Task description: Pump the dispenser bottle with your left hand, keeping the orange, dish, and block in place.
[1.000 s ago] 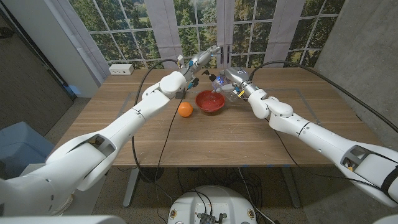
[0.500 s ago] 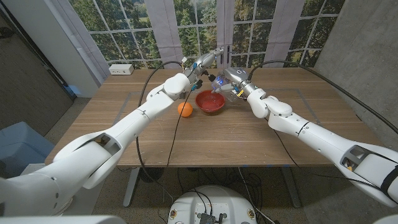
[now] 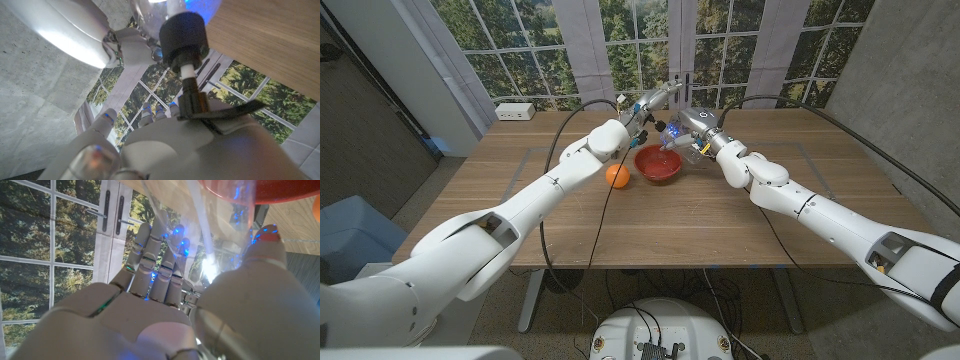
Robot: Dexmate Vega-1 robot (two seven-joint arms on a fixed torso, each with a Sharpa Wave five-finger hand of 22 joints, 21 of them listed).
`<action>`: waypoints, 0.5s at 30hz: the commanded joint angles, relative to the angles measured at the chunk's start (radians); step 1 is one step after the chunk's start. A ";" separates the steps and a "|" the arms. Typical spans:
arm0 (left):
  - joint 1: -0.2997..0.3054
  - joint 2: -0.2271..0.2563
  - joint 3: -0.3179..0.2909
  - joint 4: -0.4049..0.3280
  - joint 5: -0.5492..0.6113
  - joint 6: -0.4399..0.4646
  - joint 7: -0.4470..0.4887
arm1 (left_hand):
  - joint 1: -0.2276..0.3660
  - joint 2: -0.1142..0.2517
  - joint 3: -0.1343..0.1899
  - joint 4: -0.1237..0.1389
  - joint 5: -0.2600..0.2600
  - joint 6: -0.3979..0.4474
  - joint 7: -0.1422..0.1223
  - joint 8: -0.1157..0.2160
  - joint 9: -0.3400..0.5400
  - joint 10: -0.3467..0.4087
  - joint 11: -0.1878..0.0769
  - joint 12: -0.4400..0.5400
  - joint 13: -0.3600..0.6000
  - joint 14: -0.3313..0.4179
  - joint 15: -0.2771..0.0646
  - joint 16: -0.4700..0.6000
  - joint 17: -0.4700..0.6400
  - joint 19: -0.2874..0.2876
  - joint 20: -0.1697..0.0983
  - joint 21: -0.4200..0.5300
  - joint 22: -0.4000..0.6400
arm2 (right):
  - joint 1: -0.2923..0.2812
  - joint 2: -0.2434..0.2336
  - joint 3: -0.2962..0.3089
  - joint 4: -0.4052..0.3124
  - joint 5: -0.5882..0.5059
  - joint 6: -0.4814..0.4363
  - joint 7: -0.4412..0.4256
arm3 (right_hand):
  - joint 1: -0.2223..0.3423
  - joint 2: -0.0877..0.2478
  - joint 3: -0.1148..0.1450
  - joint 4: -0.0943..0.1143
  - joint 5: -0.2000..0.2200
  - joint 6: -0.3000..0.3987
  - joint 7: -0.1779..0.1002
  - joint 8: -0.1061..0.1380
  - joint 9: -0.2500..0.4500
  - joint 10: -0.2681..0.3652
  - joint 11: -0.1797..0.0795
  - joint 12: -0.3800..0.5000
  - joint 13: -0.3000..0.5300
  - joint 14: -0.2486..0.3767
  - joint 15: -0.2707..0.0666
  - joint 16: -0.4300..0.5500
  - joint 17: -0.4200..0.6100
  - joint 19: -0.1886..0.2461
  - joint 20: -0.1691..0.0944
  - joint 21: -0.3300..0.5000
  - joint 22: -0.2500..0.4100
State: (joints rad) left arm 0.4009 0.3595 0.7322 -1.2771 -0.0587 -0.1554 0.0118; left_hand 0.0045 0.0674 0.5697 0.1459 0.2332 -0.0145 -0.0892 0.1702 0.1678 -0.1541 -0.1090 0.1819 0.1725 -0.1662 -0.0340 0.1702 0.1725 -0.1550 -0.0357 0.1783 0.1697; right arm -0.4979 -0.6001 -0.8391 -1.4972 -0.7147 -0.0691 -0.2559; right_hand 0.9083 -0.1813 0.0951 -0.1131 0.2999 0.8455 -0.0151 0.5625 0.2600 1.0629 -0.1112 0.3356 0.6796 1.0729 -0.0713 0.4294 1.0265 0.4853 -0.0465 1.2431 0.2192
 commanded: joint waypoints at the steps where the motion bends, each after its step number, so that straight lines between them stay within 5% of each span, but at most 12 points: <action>1: -0.002 -0.010 0.017 0.013 0.056 -0.026 0.041 | 0.003 0.016 -0.003 -0.001 0.005 -0.010 -0.003 0.004 0.001 -0.006 0.003 0.004 0.002 -0.051 -0.046 0.006 -0.001 -0.012 -0.038 0.007 0.002 | -0.012 -0.007 0.009 -0.040 0.003 -0.025 0.021 | 0.298 0.306 -0.006 -0.005 0.006 0.107 -0.089 0.008 -0.001 0.056 -0.038 0.010 0.008 0.132 -0.155 0.010 0.007 -0.007 -0.159 0.006 0.000; 15: 0.012 -0.008 0.009 -0.001 0.048 -0.033 0.034 | 0.003 0.021 -0.005 0.000 0.006 -0.012 -0.002 0.005 0.001 -0.005 0.004 0.006 0.002 -0.049 -0.047 0.008 0.000 -0.011 -0.040 0.009 0.003 | -0.027 -0.013 0.015 -0.063 -0.007 -0.032 0.013 | 0.305 0.305 -0.013 -0.006 0.008 0.111 -0.086 0.007 -0.002 0.062 -0.040 0.006 0.008 0.147 -0.155 0.015 0.020 -0.005 -0.158 0.017 -0.006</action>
State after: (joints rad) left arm 0.4012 0.3492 0.7436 -1.2652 -0.0171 -0.1848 0.0413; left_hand 0.0045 0.0673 0.5696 0.1460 0.2330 -0.0256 -0.0891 0.1702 0.1678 -0.1541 -0.1089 0.1819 0.1725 -0.1661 -0.0340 0.1742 0.1726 -0.1550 -0.0357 0.1783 0.1697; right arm -0.5152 -0.6097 -0.8270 -1.5415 -0.7079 -0.0883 -0.2400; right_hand 0.9083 -0.1812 0.0879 -0.1202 0.3035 0.8577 -0.0055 0.5672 0.2553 1.0740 -0.1001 0.3405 0.6882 1.0798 -0.0645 0.4372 1.0421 0.4854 -0.0465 1.2540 0.2128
